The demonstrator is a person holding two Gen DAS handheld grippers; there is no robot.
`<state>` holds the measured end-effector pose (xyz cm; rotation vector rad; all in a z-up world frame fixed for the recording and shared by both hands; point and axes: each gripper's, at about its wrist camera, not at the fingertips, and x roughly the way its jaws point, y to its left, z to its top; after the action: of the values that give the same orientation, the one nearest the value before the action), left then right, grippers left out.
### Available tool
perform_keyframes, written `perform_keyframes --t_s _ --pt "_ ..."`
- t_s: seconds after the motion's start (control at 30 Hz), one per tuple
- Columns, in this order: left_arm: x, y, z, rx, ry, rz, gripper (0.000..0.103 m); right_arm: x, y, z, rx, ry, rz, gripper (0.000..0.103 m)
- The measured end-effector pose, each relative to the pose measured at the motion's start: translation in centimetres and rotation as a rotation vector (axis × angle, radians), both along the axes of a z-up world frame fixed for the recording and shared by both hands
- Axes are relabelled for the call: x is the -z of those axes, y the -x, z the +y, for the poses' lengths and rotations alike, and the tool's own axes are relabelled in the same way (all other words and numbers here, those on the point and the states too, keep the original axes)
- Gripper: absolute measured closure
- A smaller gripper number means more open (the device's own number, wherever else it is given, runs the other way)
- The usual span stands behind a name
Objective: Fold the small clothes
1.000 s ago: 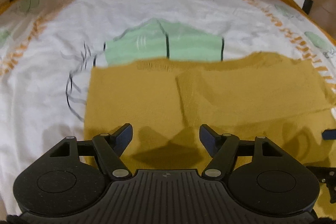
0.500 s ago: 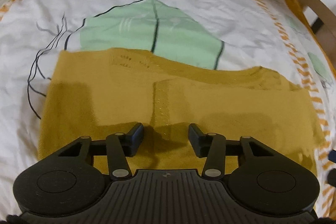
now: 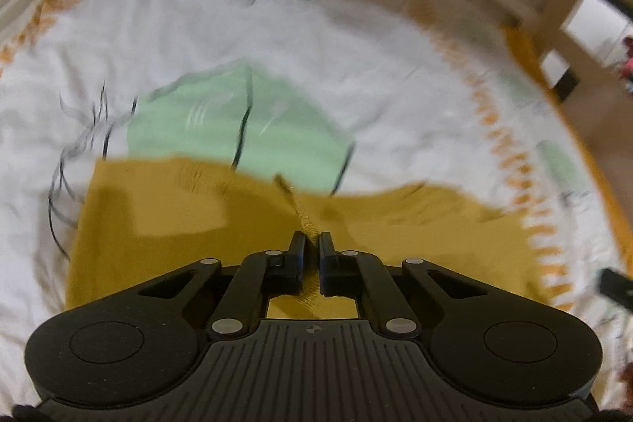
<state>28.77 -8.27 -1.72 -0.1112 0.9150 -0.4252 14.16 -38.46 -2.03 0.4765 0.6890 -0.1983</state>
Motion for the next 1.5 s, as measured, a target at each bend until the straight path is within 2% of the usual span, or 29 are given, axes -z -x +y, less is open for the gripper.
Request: perform_keyframes --t_s 0.17,0.33,0.43,0.57,0.73,1.0,1.1,1.2,1.33,1.5 --pt "-5.6 1.4 0.7 0.019 0.063 -0.099 0.097 0.1 0.7 -3.4 0.116 -0.046 -0.004 0.001" --pt "-7.4 1.4 3.0 -0.013 0.059 -0.133 0.097 0.7 1.1 -5.1 0.186 -0.082 0.007 0.001" --pt "-6.6 0.6 4.5 -0.052 0.025 -0.12 0.097 1.0 1.1 -5.3 0.192 -0.091 0.017 0.001" --pt "-3.9 -0.8 5.8 -0.066 -0.022 -0.06 0.097 1.3 0.7 -4.6 0.161 -0.074 0.035 0.001" --pt "0.2 -1.7 5.5 -0.054 -0.176 -0.058 0.097 1.5 0.4 -3.9 0.135 -0.056 0.049 0.001" --pt "4.8 -2.9 6.9 -0.095 -0.293 -0.005 0.096 1.7 0.1 -3.7 0.127 -0.059 0.059 0.001" --pt "5.3 -3.1 7.6 -0.145 -0.373 -0.046 0.096 1.7 0.1 -3.6 0.122 -0.059 0.06 0.001" --pt "5.2 -3.2 8.5 -0.179 -0.421 -0.055 0.096 1.7 0.1 -3.6 0.124 -0.058 0.061 0.001" --pt "4.2 -1.9 8.8 -0.176 -0.39 -0.063 0.096 2.0 -0.1 -3.4 0.12 -0.051 0.072 0.001" --pt "3.9 -0.5 6.7 -0.096 -0.397 -0.105 0.096 3.3 -0.9 -2.8 0.108 0.002 0.121 0.001"
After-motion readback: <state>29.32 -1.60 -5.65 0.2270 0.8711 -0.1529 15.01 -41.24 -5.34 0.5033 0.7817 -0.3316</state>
